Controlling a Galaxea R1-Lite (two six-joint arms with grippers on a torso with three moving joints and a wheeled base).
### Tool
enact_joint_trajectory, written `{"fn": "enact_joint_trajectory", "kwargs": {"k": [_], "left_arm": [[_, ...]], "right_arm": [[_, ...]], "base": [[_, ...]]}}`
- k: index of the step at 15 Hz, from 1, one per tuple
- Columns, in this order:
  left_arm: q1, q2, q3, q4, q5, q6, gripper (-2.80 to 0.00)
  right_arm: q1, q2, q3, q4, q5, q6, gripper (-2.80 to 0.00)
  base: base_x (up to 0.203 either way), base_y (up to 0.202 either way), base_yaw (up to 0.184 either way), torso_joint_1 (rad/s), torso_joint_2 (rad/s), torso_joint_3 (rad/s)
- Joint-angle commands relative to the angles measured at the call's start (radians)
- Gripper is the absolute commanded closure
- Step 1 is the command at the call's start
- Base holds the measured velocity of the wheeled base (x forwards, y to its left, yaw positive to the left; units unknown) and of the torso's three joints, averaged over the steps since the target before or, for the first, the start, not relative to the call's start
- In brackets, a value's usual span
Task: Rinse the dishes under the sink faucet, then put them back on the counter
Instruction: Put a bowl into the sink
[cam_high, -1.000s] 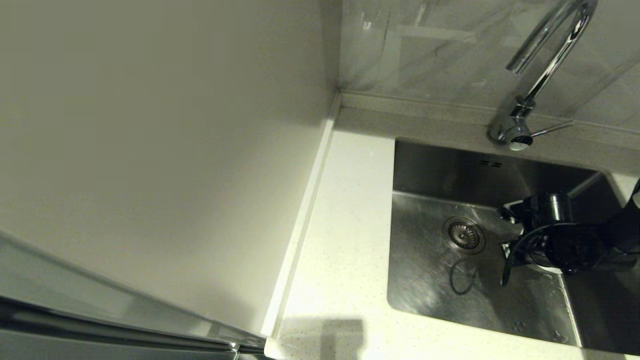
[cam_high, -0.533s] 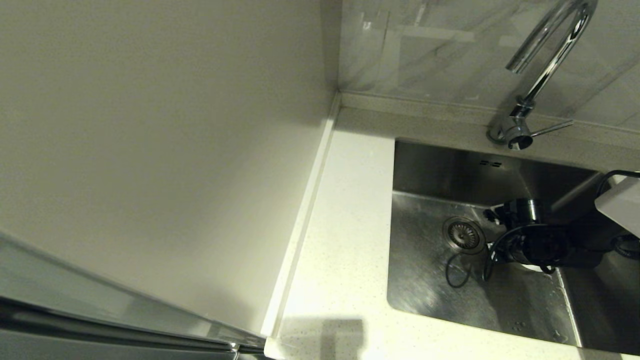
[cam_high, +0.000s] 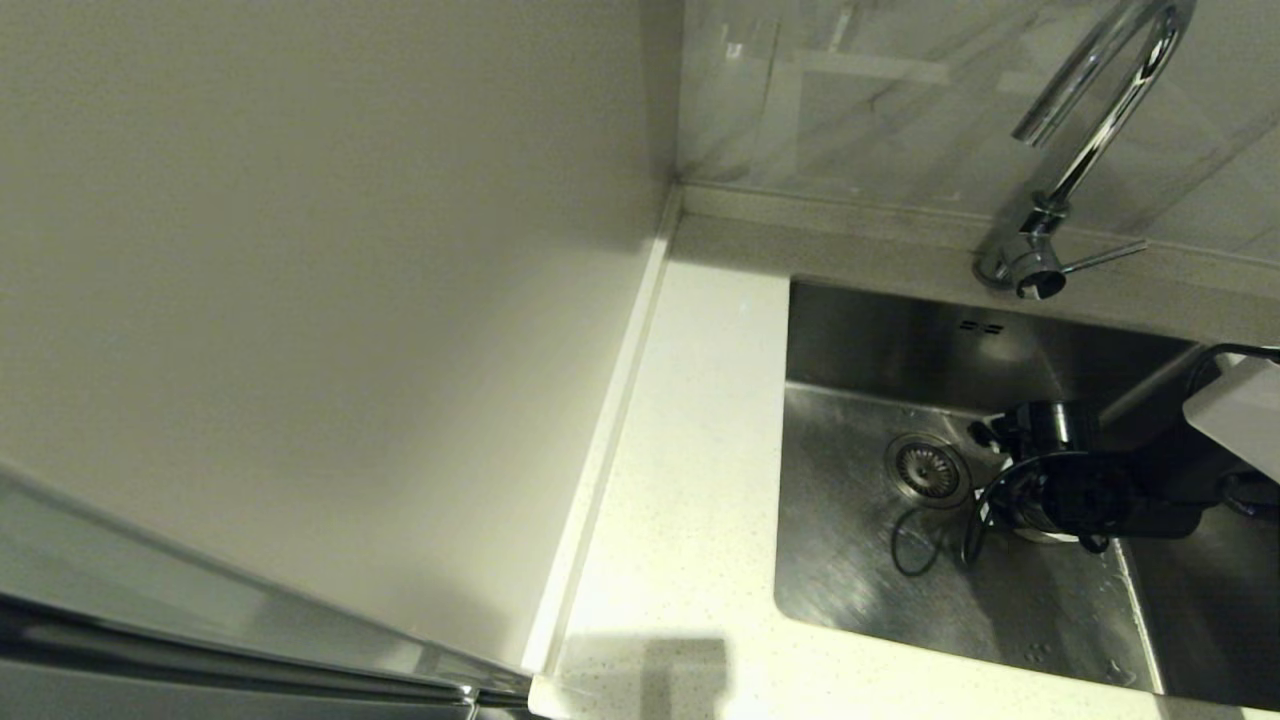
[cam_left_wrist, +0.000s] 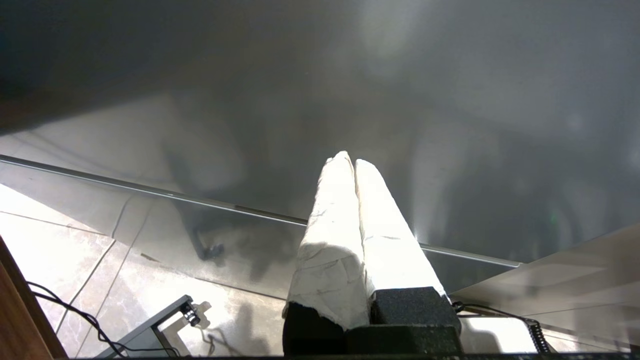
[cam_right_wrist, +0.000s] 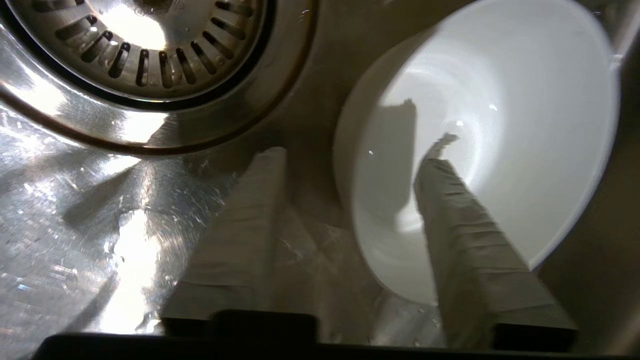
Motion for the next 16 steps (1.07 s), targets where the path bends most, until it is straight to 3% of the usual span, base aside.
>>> {"fn": "enact_joint_trajectory", "kwargs": {"k": [1, 6, 8, 9, 10, 12, 16], "left_arm": [[0.0, -0.005, 0.0, 0.0, 0.0, -0.001, 0.0], [0.0, -0.003, 0.0, 0.0, 0.0, -0.001, 0.0], [0.0, -0.004, 0.0, 0.0, 0.0, -0.001, 0.0], [0.0, -0.004, 0.0, 0.0, 0.0, -0.001, 0.0], [0.0, -0.003, 0.0, 0.0, 0.0, -0.001, 0.0], [-0.001, -0.003, 0.0, 0.0, 0.0, -0.001, 0.0], [0.0, -0.003, 0.0, 0.0, 0.0, -0.001, 0.0]], "right_arm": [[-0.002, -0.068, 0.024, -0.002, 0.0, 0.008, -2.8], [-0.005, -0.427, 0.153, 0.054, 0.003, 0.021, -2.8], [-0.029, -0.611, 0.164, 0.212, -0.006, 0.022, -2.8], [-0.062, -0.687, 0.143, 0.382, -0.01, 0.022, -2.8], [-0.119, -0.745, 0.098, 0.572, -0.01, 0.028, -2.8], [-0.279, -0.794, -0.03, 0.771, 0.012, 0.053, -2.8], [-0.53, -0.746, -0.172, 0.88, 0.048, 0.066, -2.8]], "base": [[0.0, 0.0, 0.0, 0.0, 0.0, 0.0], [0.0, 0.0, 0.0, 0.0, 0.0, 0.0], [0.0, 0.0, 0.0, 0.0, 0.0, 0.0], [0.0, 0.0, 0.0, 0.0, 0.0, 0.0], [0.0, 0.0, 0.0, 0.0, 0.0, 0.0], [0.0, 0.0, 0.0, 0.0, 0.0, 0.0], [0.0, 0.0, 0.0, 0.0, 0.0, 0.0]]}}
